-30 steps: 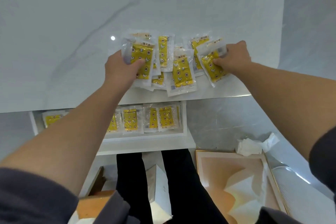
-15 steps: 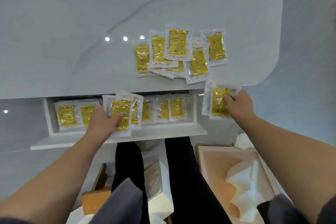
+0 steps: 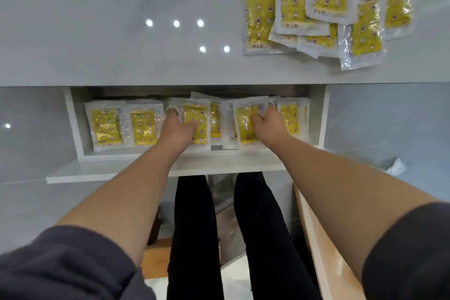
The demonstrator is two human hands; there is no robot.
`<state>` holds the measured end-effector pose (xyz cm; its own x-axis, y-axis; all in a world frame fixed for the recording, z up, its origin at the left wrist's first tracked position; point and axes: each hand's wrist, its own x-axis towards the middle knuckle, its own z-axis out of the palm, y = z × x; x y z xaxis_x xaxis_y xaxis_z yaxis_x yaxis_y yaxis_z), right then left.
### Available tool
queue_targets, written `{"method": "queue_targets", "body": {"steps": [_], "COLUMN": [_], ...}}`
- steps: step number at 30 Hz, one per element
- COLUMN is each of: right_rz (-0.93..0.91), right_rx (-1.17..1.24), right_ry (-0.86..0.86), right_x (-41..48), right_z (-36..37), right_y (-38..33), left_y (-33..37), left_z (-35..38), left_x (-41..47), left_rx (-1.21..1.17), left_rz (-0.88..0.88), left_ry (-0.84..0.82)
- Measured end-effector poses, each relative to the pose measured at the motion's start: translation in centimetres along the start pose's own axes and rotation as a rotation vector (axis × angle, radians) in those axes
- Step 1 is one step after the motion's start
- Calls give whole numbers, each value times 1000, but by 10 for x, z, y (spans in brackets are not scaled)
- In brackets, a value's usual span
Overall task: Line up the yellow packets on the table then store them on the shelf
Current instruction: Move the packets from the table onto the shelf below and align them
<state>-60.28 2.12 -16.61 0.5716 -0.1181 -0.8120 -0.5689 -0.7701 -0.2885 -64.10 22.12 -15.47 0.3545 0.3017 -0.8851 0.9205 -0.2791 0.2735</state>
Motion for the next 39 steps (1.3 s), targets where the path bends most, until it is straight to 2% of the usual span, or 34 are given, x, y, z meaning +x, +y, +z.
{"method": "queue_targets", "body": {"steps": [3, 7, 9, 13, 15, 19, 22, 26, 28, 30, 32, 33, 35, 37, 39], "right_rz": [30, 57, 28, -3, -20, -56, -110, -91, -89, -165, -317, -395, -507, -539, -557], "right_rx": [-129, -246, -152, 177, 267, 289, 149, -558, -794, -869, -910, -926, -899, -845, -873], "right_ry": [14, 116, 107, -22, -94, -191, -236, -193, -94, 43, 117, 101, -18, -168, -216], "right_x": [20, 19, 8, -19, -28, -18, 0, 7, 2, 1, 6, 10, 15, 16, 16], "right_z": [14, 15, 11, 11, 20, 67, 106, 120, 115, 109, 104, 104, 109, 122, 135], "right_y": [3, 13, 11, -12, -32, -72, -93, -100, -101, -102, -105, -108, -117, -120, -114], "left_y": [-15, -28, -32, -45, -52, -65, -66, -71, -71, -64, -57, -55, -56, -60, -61], "left_z": [18, 12, -6, -67, -99, -140, -152, -154, -151, -144, -136, -132, -127, -125, -123], "left_x": [19, 20, 15, 11, 19, 46, 69, 85, 80, 74, 73, 74, 80, 87, 89], "left_rx": [84, 189, 168, 128, 101, 325, 603, 891, 999, 1089, 1166, 1172, 1134, 1090, 1129], "left_rz": [-1, -22, -13, -27, -26, 36, 77, 49, 12, 87, 312, 413, 506, 483, 444], "left_ry": [23, 111, 130, 150, 157, 138, 164, 204, 243, 314, 312, 272, 152, 41, -31]}}
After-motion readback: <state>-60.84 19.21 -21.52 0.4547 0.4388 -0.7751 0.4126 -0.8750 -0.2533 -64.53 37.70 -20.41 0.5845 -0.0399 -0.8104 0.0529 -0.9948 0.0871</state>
